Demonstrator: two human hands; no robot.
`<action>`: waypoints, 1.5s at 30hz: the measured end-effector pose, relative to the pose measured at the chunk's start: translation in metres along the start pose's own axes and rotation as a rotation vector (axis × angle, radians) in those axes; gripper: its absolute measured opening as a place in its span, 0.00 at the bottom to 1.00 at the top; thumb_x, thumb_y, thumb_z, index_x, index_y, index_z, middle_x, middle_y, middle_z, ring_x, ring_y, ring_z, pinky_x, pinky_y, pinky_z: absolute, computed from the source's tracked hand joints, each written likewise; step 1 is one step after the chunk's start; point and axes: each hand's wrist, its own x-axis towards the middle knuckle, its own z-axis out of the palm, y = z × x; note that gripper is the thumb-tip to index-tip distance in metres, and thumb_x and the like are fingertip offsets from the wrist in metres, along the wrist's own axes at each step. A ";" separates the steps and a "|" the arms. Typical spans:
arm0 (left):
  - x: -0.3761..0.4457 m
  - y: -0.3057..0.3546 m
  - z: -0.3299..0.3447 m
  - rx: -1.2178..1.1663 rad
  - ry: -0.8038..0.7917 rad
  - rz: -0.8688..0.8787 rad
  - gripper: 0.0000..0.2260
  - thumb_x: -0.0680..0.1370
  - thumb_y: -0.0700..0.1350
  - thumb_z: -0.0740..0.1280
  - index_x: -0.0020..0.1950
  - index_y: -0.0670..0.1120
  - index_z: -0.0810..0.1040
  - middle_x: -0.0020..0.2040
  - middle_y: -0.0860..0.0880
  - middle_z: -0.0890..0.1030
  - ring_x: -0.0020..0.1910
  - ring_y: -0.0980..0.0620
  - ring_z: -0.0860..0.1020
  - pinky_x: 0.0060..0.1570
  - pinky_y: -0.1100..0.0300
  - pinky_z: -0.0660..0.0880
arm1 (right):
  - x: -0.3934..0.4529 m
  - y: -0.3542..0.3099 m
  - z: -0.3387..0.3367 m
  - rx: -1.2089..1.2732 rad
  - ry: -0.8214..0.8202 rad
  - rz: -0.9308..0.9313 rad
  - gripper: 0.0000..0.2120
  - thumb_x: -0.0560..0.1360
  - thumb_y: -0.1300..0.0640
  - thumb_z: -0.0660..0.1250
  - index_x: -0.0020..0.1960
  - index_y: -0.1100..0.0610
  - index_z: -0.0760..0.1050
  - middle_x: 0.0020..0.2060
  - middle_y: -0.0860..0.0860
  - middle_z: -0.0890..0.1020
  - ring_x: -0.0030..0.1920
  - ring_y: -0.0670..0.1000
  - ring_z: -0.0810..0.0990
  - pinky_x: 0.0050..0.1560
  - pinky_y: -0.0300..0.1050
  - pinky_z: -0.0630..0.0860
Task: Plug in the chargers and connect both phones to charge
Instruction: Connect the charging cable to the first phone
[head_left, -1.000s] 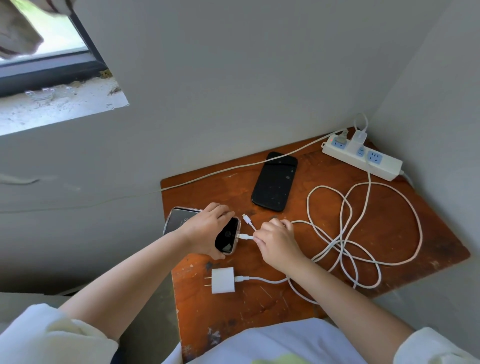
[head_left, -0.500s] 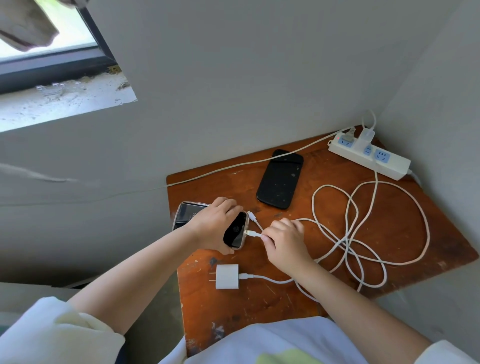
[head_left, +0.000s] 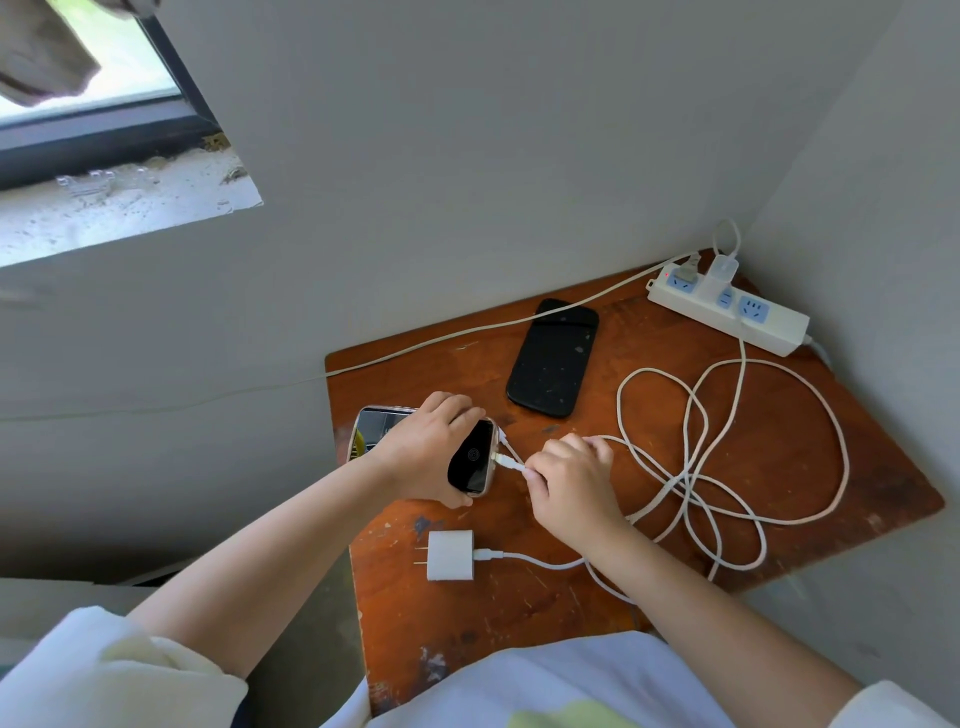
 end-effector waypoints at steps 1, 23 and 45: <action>0.000 0.000 0.000 -0.004 0.006 -0.002 0.39 0.69 0.55 0.72 0.73 0.47 0.57 0.73 0.48 0.62 0.71 0.49 0.57 0.68 0.59 0.63 | -0.001 -0.001 0.001 -0.006 -0.005 -0.005 0.07 0.60 0.66 0.77 0.30 0.58 0.81 0.27 0.52 0.83 0.32 0.52 0.81 0.41 0.56 0.78; 0.001 0.000 0.001 -0.016 -0.010 -0.010 0.39 0.68 0.55 0.73 0.73 0.47 0.58 0.72 0.47 0.62 0.71 0.47 0.58 0.68 0.57 0.64 | 0.006 0.007 0.000 0.019 -0.137 -0.035 0.07 0.73 0.63 0.66 0.44 0.63 0.82 0.42 0.59 0.85 0.49 0.57 0.78 0.59 0.57 0.66; 0.001 -0.018 -0.004 -0.023 -0.005 -0.076 0.40 0.68 0.55 0.73 0.74 0.46 0.56 0.74 0.46 0.61 0.72 0.47 0.56 0.70 0.56 0.61 | 0.004 0.011 0.003 -0.087 -0.438 0.011 0.13 0.79 0.53 0.58 0.56 0.55 0.78 0.55 0.52 0.80 0.59 0.51 0.71 0.67 0.50 0.57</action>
